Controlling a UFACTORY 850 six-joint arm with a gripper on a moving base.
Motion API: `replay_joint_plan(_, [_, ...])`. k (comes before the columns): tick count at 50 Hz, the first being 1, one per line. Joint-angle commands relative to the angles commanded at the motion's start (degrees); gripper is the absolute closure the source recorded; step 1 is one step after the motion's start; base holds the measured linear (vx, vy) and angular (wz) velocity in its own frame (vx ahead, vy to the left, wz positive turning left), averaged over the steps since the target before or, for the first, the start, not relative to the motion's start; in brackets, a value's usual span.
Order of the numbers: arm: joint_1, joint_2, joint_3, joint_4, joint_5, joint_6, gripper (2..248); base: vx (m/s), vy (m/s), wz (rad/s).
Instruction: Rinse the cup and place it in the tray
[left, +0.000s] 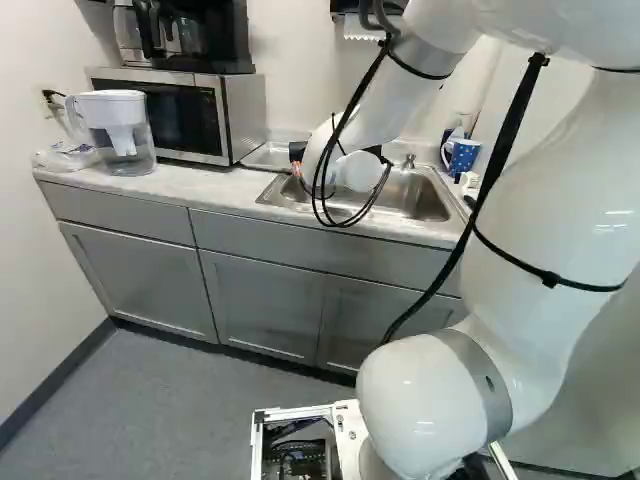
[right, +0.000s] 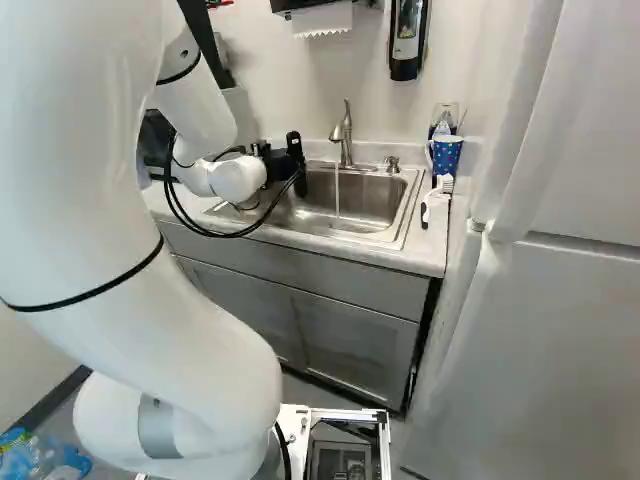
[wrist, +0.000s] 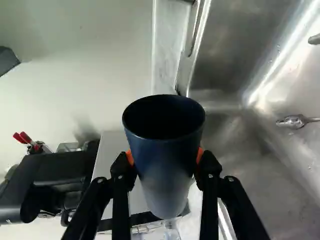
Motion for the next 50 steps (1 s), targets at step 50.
replay_joint_plan(50, [0.00, 0.00, 0.00, 0.00, 0.00, -30.11, 125, 0.000, 0.000, 0.000])
